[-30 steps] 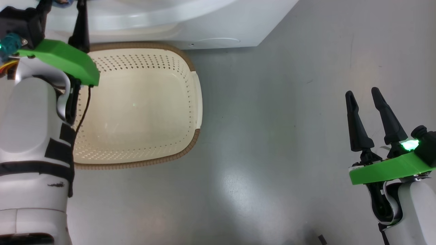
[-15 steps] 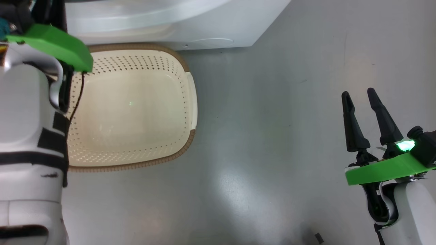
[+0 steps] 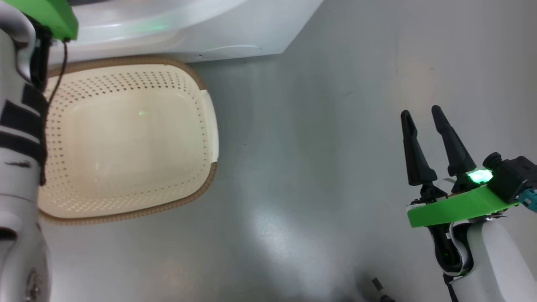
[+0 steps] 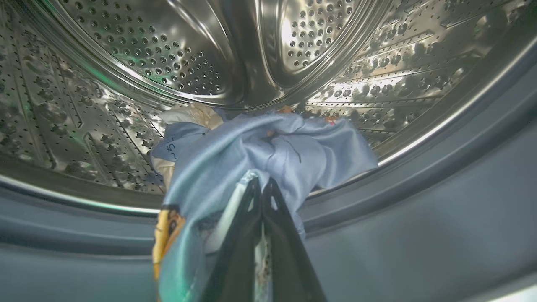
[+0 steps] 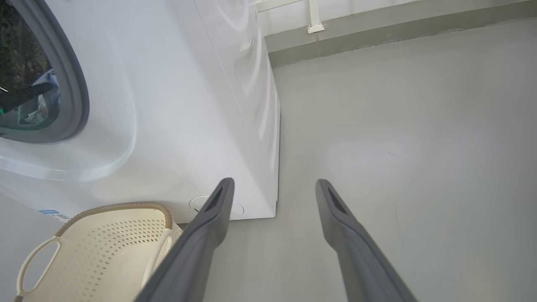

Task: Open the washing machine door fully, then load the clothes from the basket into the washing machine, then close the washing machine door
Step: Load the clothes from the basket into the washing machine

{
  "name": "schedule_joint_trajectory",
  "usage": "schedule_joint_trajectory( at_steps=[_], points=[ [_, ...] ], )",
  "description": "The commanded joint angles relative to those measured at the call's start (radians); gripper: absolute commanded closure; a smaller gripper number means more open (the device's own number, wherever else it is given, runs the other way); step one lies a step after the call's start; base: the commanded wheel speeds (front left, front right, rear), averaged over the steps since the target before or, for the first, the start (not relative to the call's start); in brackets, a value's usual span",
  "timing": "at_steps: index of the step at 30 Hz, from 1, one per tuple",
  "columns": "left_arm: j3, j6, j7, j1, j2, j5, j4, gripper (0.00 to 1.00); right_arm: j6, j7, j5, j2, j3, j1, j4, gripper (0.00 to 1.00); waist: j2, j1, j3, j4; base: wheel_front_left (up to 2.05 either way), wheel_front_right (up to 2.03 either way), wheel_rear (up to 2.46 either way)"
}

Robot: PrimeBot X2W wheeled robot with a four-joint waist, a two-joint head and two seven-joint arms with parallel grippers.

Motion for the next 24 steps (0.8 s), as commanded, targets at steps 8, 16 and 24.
schedule_joint_trajectory(
  at_steps=[8,16,24],
  points=[
    [0.013,0.028,-0.005,-0.111,0.076,-0.008,-0.042,1.0,0.002,-0.005,0.011,0.016,0.031,0.0,-0.021,0.0,0.0,0.0,0.022,-0.054,0.0,0.0,0.0],
    [0.01,0.044,-0.005,-0.032,0.096,0.005,-0.127,1.0,0.002,-0.005,0.014,0.025,0.037,-0.012,-0.021,0.0,0.0,0.0,0.032,-0.07,0.0,0.0,0.0],
    [-0.006,0.027,-0.005,-0.067,0.104,-0.002,0.021,1.0,0.002,-0.005,0.013,0.023,0.035,-0.01,-0.023,0.0,0.0,0.0,0.032,-0.063,0.0,0.0,0.0]
  ],
)
